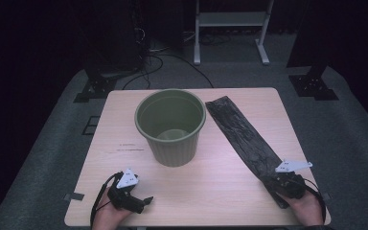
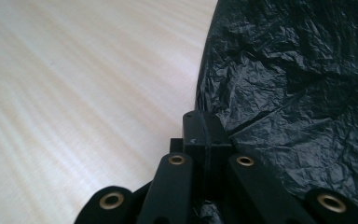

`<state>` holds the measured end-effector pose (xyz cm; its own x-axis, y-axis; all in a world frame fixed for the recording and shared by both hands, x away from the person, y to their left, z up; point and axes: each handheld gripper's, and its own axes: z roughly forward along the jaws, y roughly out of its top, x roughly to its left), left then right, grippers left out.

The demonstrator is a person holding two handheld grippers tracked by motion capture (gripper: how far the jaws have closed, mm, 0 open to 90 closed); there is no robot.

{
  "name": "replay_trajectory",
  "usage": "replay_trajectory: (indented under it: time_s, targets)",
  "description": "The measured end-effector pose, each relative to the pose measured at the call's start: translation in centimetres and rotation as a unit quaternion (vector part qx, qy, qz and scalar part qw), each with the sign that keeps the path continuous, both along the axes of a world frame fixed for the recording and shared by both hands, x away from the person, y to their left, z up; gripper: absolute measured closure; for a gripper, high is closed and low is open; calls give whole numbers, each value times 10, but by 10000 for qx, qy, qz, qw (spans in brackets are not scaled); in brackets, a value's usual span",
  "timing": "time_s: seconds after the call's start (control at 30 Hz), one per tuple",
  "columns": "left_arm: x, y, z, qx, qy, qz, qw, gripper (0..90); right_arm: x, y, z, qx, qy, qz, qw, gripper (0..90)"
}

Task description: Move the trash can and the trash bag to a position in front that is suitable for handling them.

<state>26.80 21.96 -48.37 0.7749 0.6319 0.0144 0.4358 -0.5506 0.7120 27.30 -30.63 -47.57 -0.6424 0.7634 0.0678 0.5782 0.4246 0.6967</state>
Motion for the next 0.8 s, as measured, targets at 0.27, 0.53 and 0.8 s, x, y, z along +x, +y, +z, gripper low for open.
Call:
replay_trajectory:
  time_s: [0.27,0.53,0.8]
  targets:
    - [0,0,0,3,0,10,10000,0,-33,2,0,43,39,86,9999,900]
    - [0,0,0,1,0,28,10000,0,-62,3,1,99,-34,181,9998,746]
    - [0,0,0,-1,0,35,10000,0,-35,5,17,193,-341,-301,9988,245]
